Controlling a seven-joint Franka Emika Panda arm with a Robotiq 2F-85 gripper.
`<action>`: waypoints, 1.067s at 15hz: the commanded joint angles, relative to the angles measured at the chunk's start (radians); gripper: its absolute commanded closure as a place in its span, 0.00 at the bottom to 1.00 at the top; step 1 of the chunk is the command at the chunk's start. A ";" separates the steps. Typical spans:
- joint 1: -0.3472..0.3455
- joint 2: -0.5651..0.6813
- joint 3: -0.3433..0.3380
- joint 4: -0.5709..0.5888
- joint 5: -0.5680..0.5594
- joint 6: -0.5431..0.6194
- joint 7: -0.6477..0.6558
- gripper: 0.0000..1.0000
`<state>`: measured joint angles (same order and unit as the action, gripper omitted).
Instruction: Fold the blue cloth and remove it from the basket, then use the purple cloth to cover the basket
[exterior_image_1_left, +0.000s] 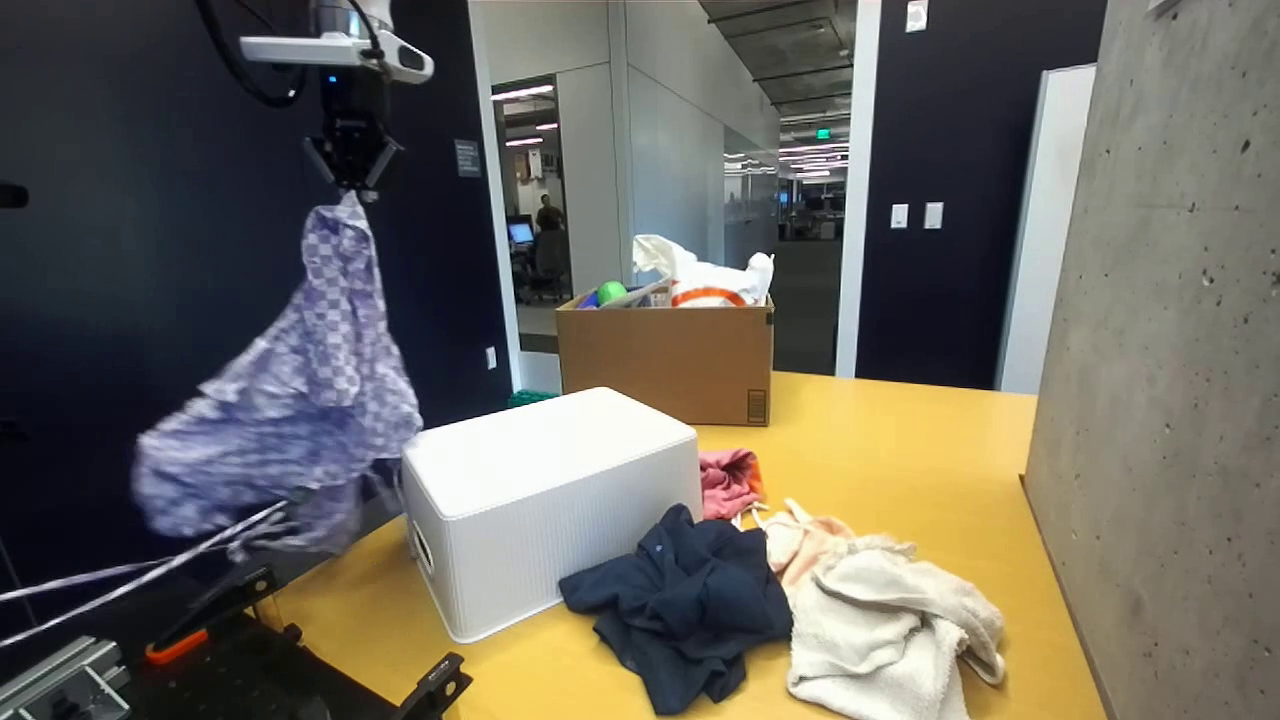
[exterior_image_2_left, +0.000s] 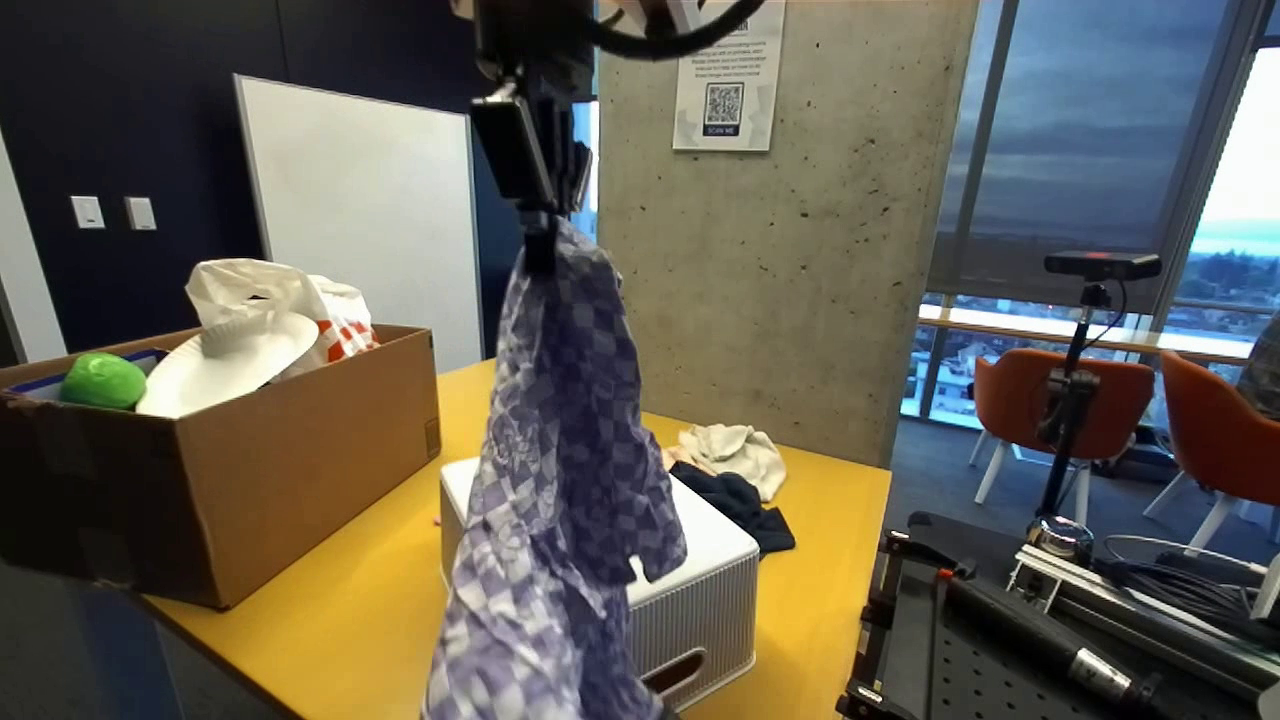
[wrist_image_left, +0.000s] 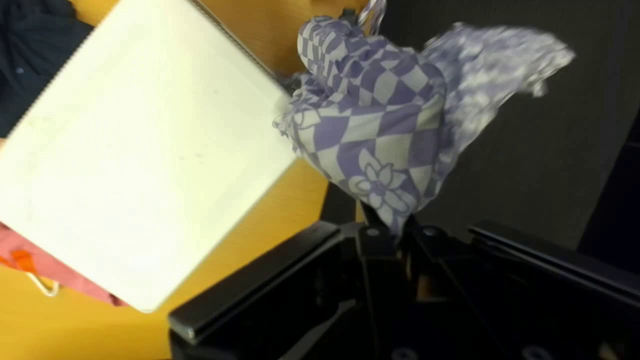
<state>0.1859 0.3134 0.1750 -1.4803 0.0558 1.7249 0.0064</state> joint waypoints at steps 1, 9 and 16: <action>-0.092 0.049 -0.077 0.047 0.018 0.000 -0.026 0.98; -0.179 0.189 -0.167 0.210 -0.030 0.007 -0.005 0.98; -0.204 0.255 -0.239 0.277 -0.082 -0.037 0.097 0.98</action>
<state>-0.0009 0.5308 -0.0407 -1.2601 -0.0006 1.7256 0.0632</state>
